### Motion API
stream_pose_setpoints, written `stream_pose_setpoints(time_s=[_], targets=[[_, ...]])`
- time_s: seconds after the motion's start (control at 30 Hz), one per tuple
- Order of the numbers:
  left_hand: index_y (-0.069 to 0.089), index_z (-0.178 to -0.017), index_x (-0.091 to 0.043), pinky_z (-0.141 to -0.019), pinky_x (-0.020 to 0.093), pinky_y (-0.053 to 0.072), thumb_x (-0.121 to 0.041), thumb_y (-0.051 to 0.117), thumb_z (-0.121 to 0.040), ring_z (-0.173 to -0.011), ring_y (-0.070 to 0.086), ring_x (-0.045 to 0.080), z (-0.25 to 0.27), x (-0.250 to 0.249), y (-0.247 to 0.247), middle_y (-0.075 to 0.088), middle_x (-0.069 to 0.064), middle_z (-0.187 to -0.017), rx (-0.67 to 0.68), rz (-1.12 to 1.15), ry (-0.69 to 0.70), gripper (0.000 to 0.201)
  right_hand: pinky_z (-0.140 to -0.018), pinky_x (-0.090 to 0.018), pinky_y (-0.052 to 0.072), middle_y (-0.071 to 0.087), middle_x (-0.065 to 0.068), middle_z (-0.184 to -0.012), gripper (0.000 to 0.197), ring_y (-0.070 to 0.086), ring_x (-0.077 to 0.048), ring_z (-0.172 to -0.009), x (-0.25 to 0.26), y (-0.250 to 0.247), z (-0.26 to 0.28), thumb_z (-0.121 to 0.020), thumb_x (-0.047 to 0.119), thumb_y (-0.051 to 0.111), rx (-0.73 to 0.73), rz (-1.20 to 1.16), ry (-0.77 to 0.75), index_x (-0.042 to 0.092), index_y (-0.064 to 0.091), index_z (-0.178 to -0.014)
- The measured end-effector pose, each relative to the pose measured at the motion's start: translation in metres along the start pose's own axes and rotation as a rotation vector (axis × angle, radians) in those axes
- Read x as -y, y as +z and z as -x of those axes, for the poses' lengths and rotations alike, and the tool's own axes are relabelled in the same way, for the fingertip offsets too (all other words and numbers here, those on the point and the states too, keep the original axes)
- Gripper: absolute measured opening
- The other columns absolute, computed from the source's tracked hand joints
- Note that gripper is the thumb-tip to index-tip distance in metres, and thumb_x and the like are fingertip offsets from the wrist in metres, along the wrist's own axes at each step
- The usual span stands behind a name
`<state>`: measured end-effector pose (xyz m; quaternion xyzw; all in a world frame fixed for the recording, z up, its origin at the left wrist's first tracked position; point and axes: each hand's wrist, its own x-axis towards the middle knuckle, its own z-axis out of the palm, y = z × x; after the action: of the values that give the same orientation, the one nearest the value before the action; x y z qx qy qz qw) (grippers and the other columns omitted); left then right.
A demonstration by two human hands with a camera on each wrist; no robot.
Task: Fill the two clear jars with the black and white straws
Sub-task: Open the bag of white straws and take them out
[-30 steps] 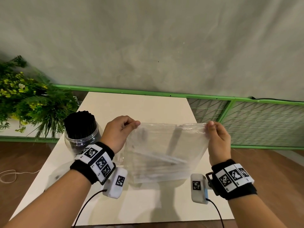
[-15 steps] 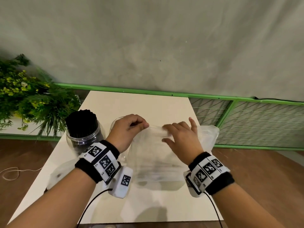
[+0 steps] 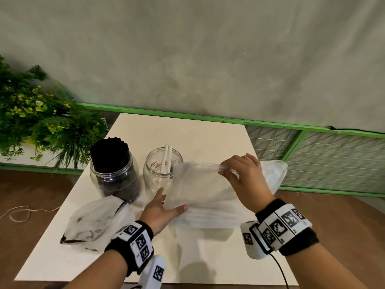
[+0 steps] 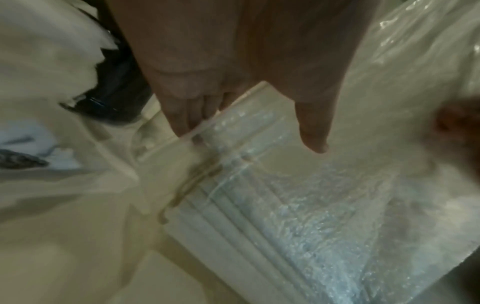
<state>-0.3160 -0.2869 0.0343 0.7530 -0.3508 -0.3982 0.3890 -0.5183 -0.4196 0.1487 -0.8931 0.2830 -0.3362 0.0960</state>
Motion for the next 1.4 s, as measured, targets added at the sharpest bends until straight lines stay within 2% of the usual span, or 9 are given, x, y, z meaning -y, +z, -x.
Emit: stream_pose_setpoints(time_s=[0.2, 0.37, 0.53, 0.67, 0.83, 1.0, 1.1, 1.3, 1.4], targets=[[0.038, -0.137, -0.036, -0.099, 0.040, 0.047, -0.077, 0.078, -0.034, -0.114, 0.056, 0.015, -0.012, 0.001, 0.000, 0.056, -0.004, -0.126, -0.078, 0.021, 0.064, 0.117, -0.096, -0.045, 0.037, 0.061, 0.016, -0.085, 0.007, 0.058, -0.016, -0.079, 0.007, -0.005, -0.003, -0.089, 0.021, 0.059, -0.103, -0.019, -0.019, 0.023, 0.064, -0.085], [0.034, -0.141, -0.034, -0.108, 0.045, 0.035, -0.071, 0.075, -0.037, -0.128, 0.039, 0.022, -0.001, -0.011, -0.010, 0.038, 0.001, -0.137, -0.189, -0.071, 0.092, 0.118, -0.098, -0.041, 0.035, 0.062, 0.007, -0.082, 0.014, 0.052, -0.016, -0.080, 0.011, -0.023, -0.006, -0.093, 0.020, 0.054, -0.233, 0.138, -0.123, 0.016, 0.067, -0.087], [0.032, -0.143, -0.026, -0.109, 0.036, 0.033, -0.050, 0.084, -0.058, -0.129, 0.039, 0.020, -0.002, -0.008, -0.013, 0.040, 0.004, -0.140, -0.142, -0.118, 0.134, 0.103, -0.087, -0.036, 0.037, 0.062, 0.008, -0.080, 0.010, 0.054, -0.019, -0.073, 0.002, -0.013, -0.001, -0.090, 0.018, 0.057, -0.212, 0.153, -0.042, 0.018, 0.066, -0.086], [0.048, -0.128, -0.028, -0.090, 0.027, 0.040, -0.035, 0.084, -0.067, -0.114, 0.050, 0.017, 0.001, -0.007, -0.014, 0.053, -0.001, -0.127, -0.058, -0.032, 0.117, 0.071, -0.081, -0.029, 0.031, 0.060, 0.010, -0.082, 0.012, 0.049, -0.011, -0.076, 0.004, -0.011, 0.006, -0.092, 0.020, 0.054, -0.281, 0.072, 0.021, 0.018, 0.065, -0.086], [0.064, -0.101, -0.028, -0.082, 0.021, 0.043, -0.046, 0.077, -0.071, -0.099, 0.058, 0.011, 0.007, -0.009, -0.016, 0.061, -0.005, -0.105, -0.087, -0.118, 0.188, 0.038, -0.073, -0.040, 0.045, 0.055, 0.014, -0.083, 0.007, 0.053, -0.009, -0.076, -0.003, -0.016, 0.005, -0.090, 0.012, 0.060, -0.297, -0.084, 0.084, 0.014, 0.065, -0.088], [0.064, -0.078, -0.033, -0.069, 0.011, 0.037, -0.029, 0.079, -0.071, -0.086, 0.057, 0.009, 0.012, -0.017, -0.015, 0.060, -0.008, -0.094, -0.070, -0.228, 0.269, 0.018, -0.071, -0.009, 0.037, 0.055, 0.011, -0.081, 0.012, 0.052, 0.003, -0.079, -0.004, -0.020, 0.003, -0.092, 0.002, 0.059, -0.260, -0.241, 0.181, 0.012, 0.063, -0.087], [0.054, -0.064, -0.034, -0.068, 0.027, 0.042, -0.020, 0.076, -0.073, -0.077, 0.056, 0.017, 0.013, -0.021, -0.017, 0.058, -0.003, -0.079, -0.218, -0.296, 0.301, 0.027, -0.068, -0.011, 0.041, 0.059, -0.004, -0.082, 0.019, 0.056, -0.010, -0.073, -0.006, -0.023, 0.004, -0.094, -0.002, 0.051, -0.287, -0.441, 0.305, 0.014, 0.056, -0.086], [0.063, -0.072, -0.013, -0.066, 0.005, 0.037, 0.009, 0.070, -0.070, -0.075, 0.052, -0.002, 0.013, -0.028, -0.038, 0.049, -0.011, -0.075, -0.451, -0.267, 0.586, 0.023, -0.069, -0.015, 0.046, 0.062, 0.009, -0.080, 0.037, 0.055, -0.009, -0.075, -0.023, -0.031, 0.011, -0.096, -0.006, 0.043, -0.351, -0.559, 0.374, 0.024, 0.055, -0.079], [0.066, -0.071, -0.018, -0.071, 0.019, 0.042, 0.015, 0.070, -0.063, -0.076, 0.048, 0.001, 0.008, -0.018, -0.046, 0.047, -0.015, -0.075, -0.503, -0.381, 0.652, 0.033, -0.069, -0.016, 0.045, 0.064, 0.006, -0.084, 0.028, 0.056, -0.009, -0.073, -0.027, -0.023, 0.018, -0.097, 0.001, 0.045, -0.286, -0.553, 0.465, 0.020, 0.057, -0.081]])
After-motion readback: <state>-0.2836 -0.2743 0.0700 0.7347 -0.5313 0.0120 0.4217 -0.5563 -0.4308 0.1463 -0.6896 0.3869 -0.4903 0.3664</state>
